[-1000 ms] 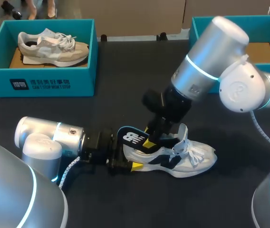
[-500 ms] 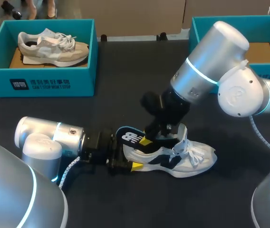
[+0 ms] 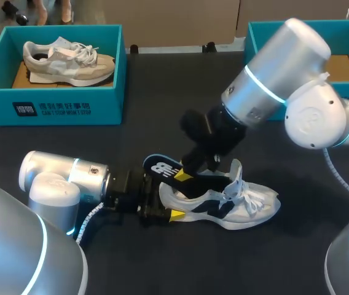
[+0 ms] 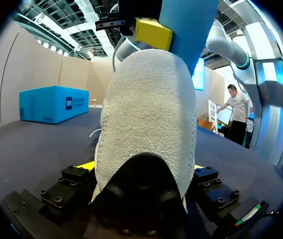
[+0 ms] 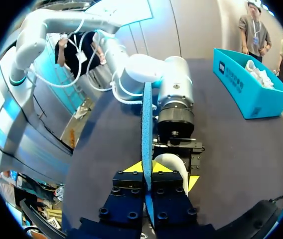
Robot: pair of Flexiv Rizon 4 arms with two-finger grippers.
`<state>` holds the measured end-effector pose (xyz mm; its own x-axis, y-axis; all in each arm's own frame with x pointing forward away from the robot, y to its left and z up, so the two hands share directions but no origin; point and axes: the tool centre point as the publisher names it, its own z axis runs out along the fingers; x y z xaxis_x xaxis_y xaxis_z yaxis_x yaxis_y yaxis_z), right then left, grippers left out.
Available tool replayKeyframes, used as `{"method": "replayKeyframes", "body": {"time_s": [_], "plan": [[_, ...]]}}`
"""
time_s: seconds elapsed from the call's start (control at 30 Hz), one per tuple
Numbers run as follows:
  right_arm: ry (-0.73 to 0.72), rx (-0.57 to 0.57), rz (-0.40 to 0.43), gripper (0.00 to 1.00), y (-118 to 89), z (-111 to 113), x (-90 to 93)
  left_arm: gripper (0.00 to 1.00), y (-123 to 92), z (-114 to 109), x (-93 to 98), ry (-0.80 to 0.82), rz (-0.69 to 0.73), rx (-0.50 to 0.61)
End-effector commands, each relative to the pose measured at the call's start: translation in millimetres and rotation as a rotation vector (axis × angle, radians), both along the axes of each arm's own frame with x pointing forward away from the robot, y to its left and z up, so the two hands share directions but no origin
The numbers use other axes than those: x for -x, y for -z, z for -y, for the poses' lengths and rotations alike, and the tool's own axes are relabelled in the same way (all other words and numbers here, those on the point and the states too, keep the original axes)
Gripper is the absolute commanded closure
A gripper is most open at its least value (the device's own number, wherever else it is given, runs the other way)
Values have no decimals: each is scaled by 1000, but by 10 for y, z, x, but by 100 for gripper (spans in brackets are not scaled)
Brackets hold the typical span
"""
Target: Take the shoe out of the shoebox, open the shoe tongue, remove and reinsert the insole, then place the shoe into the shoebox
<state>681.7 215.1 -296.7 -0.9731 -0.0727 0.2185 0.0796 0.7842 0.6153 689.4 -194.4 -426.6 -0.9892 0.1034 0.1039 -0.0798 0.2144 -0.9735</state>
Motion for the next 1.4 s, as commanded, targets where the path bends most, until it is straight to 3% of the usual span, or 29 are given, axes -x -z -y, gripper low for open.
{"method": "replayKeyframes", "body": {"time_s": [0.03,0.2,0.3,0.4,0.53,0.77,1.33,1.4], "plan": [[3,1,4,100,-13,20,23,100,68,9,-6,-1,-1,-2],[3,1,4,100,-13,20,23,100,68,9,-6,-1,-1,-2],[-37,-12,-16,100,-73,-192,-178,100,68,9,-6,-1,-1,-2],[-67,-33,8,100,-260,-302,-339,100,68,9,-6,-1,-1,-2],[-36,-41,-25,100,-529,-259,-468,100,68,9,-6,-1,-1,-2],[-18,-221,-46,100,-1191,30,-418,100,68,9,-6,-1,-1,-2],[-18,-221,-46,100,-1191,30,-418,100,68,9,-6,-1,-1,-2],[-7,-223,-15,100,-1423,112,-482,100,68,9,-6,-1,-1,-2]]}}
